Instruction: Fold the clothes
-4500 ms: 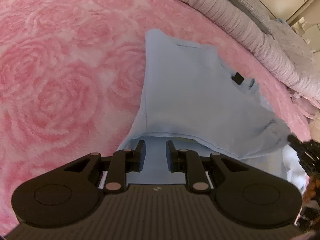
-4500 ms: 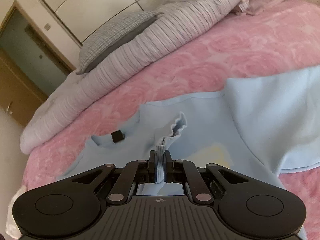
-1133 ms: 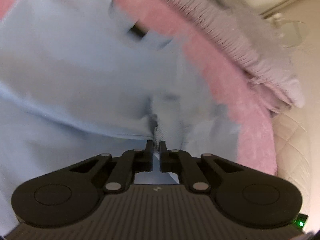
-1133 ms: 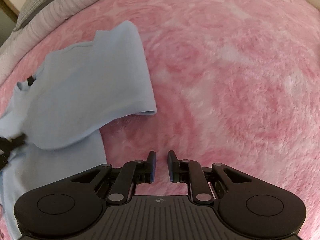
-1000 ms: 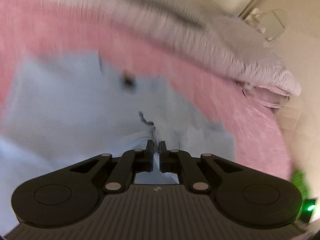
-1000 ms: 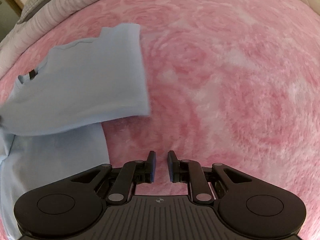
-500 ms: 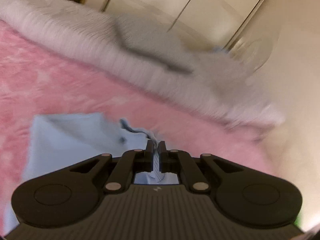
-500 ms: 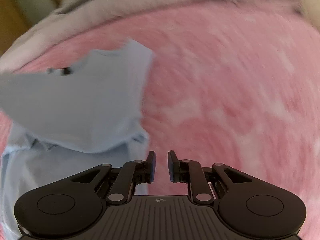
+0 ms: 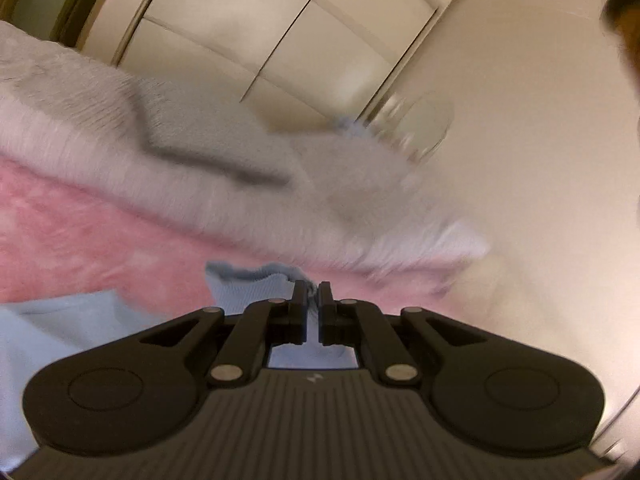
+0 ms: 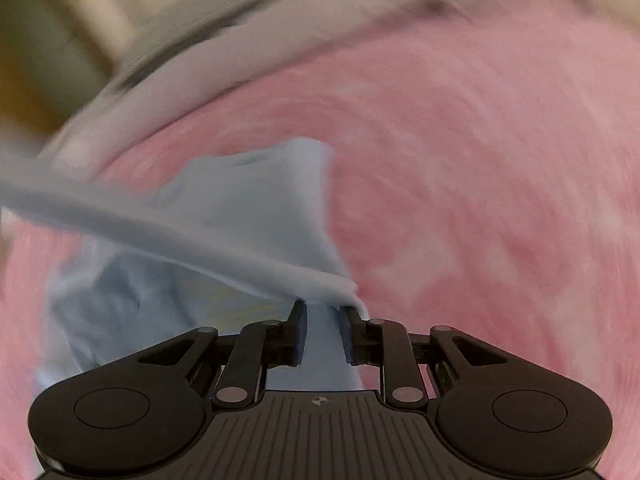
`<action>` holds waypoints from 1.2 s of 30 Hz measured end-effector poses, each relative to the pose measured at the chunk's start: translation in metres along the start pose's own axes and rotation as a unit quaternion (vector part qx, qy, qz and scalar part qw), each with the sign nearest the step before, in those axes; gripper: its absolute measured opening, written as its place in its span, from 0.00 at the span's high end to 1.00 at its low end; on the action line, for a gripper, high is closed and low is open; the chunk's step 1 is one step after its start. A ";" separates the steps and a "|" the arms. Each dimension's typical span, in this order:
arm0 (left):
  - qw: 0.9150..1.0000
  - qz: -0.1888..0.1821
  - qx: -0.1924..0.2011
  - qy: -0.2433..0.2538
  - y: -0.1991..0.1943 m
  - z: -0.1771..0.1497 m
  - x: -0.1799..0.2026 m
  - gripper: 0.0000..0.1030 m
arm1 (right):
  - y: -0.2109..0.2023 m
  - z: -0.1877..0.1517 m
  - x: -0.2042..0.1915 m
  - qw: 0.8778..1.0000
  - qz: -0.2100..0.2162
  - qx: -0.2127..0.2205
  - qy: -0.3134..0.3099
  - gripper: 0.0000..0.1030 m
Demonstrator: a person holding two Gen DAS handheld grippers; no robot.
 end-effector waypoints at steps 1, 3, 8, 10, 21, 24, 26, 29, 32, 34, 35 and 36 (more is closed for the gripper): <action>1.000 0.016 -0.015 0.002 0.002 -0.007 -0.008 0.98 | 0.000 -0.002 0.006 1.000 -0.002 -0.017 0.012 0.79; 0.999 0.027 -0.028 -0.024 0.005 -0.016 -0.022 0.98 | -0.002 -0.006 0.014 0.999 -0.009 -0.032 0.024 0.79; 0.999 -0.007 -0.020 -0.024 0.023 -0.014 -0.014 0.98 | 0.001 -0.021 0.009 0.990 0.045 -0.088 0.103 0.78; 0.999 -0.026 -0.013 -0.021 0.031 -0.009 -0.007 0.98 | 0.003 -0.022 0.005 0.988 0.045 -0.088 0.120 0.77; 0.993 -0.033 -0.103 -0.048 0.082 -0.024 0.038 0.95 | -0.052 -0.006 -0.040 0.987 0.017 -0.028 -0.156 0.43; 0.972 0.033 -0.228 -0.054 0.097 -0.061 0.019 0.90 | -0.051 -0.010 -0.052 0.982 0.045 -0.021 -0.184 0.37; 0.964 0.055 -0.254 -0.050 0.090 -0.079 0.011 0.90 | -0.039 -0.014 -0.068 0.976 0.070 -0.023 -0.206 0.37; 0.964 0.088 -0.248 -0.047 0.067 -0.088 0.001 0.90 | -0.020 -0.020 -0.093 0.967 0.106 -0.022 -0.232 0.37; 0.961 0.123 -0.242 -0.051 0.041 -0.087 -0.010 0.90 | -0.003 -0.022 -0.119 0.964 0.132 -0.005 -0.232 0.37; 0.958 0.147 -0.238 -0.055 0.026 -0.085 -0.019 0.90 | 0.007 -0.017 -0.133 0.964 0.141 0.005 -0.224 0.37; 0.956 0.158 -0.239 -0.060 0.020 -0.086 -0.025 0.90 | 0.012 -0.015 -0.140 0.965 0.142 0.011 -0.221 0.37; 0.954 0.167 -0.239 -0.065 0.015 -0.087 -0.030 0.90 | 0.017 -0.013 -0.146 0.966 0.141 0.018 -0.216 0.37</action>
Point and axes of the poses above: each gripper's, at about its wrist camera, not at the fingertips, and y roughly the way its jaws point, x to its right, z to its top, the point moved 1 cm from there along y, roughly the way its jaws point, and after that the axes turned 5 degrees about x, right-handed, at the moved point
